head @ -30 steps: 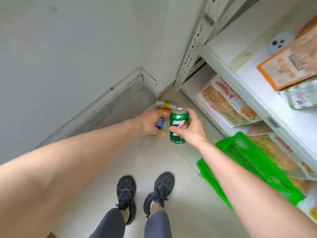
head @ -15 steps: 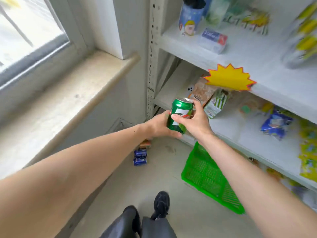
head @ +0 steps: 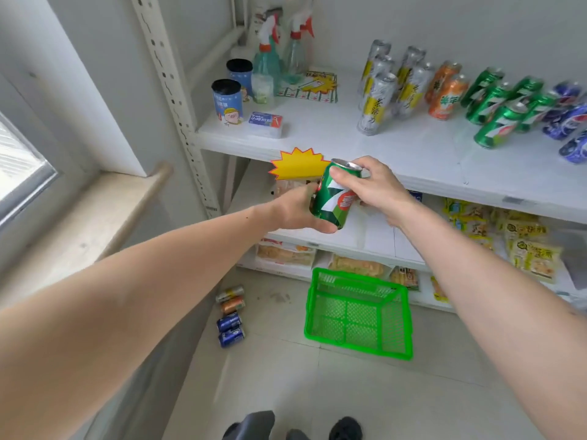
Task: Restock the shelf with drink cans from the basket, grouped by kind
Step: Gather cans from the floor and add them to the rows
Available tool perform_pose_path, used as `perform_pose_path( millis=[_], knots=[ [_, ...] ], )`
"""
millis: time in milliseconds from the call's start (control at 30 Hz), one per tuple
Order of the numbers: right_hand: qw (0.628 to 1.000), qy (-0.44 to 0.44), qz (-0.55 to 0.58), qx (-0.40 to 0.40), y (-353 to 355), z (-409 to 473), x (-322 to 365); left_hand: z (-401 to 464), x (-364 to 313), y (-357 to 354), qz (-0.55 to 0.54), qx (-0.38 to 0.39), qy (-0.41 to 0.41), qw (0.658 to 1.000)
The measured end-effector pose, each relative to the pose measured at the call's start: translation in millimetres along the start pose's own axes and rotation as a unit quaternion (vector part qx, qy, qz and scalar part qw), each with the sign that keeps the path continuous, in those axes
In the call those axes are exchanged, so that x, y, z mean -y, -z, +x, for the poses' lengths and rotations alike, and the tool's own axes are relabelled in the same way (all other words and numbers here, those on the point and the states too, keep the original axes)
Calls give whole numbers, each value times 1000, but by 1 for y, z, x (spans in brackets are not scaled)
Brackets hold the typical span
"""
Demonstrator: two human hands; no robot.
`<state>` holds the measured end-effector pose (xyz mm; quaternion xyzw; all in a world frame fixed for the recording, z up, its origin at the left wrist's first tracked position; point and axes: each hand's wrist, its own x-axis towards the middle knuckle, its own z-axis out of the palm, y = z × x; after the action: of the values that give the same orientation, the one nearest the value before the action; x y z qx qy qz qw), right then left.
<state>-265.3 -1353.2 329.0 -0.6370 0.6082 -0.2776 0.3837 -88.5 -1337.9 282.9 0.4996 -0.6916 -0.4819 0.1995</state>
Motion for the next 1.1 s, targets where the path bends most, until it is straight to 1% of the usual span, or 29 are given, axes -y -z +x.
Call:
perform_pose_path(
  millis=[100, 167, 233, 400, 567, 733, 867, 967, 1100],
  knots=[
    [1000, 1, -12, -17, 42, -4, -10, 22, -31, -19, 20, 12, -11, 1000],
    [1000, 1, -18, -20, 71, -7, -20, 37, -54, -34, 45, 5, -20, 999],
    [999, -4, -27, -23, 101, -9, -29, 54, -73, -53, 39, 0, -28, 999],
    [998, 2, -53, -16, 175, -7, -58, 101, -110, -101, 57, -20, -22, 998],
    [998, -3, -58, 1, 232, 4, -86, 144, -140, -134, 77, -25, -15, 997],
    [998, -19, -55, 16, 282, 32, -107, 196, -163, -151, 103, -14, -22, 994],
    [997, -35, -64, 23, 322, 57, -119, 242, -184, -159, 115, 1, -46, 992],
    [996, -44, -79, 13, 354, 75, -131, 276, -203, -173, 129, 15, -56, 990],
    [996, -38, -83, 6, 394, 94, -150, 317, -226, -196, 114, 7, -60, 992]
  ],
)
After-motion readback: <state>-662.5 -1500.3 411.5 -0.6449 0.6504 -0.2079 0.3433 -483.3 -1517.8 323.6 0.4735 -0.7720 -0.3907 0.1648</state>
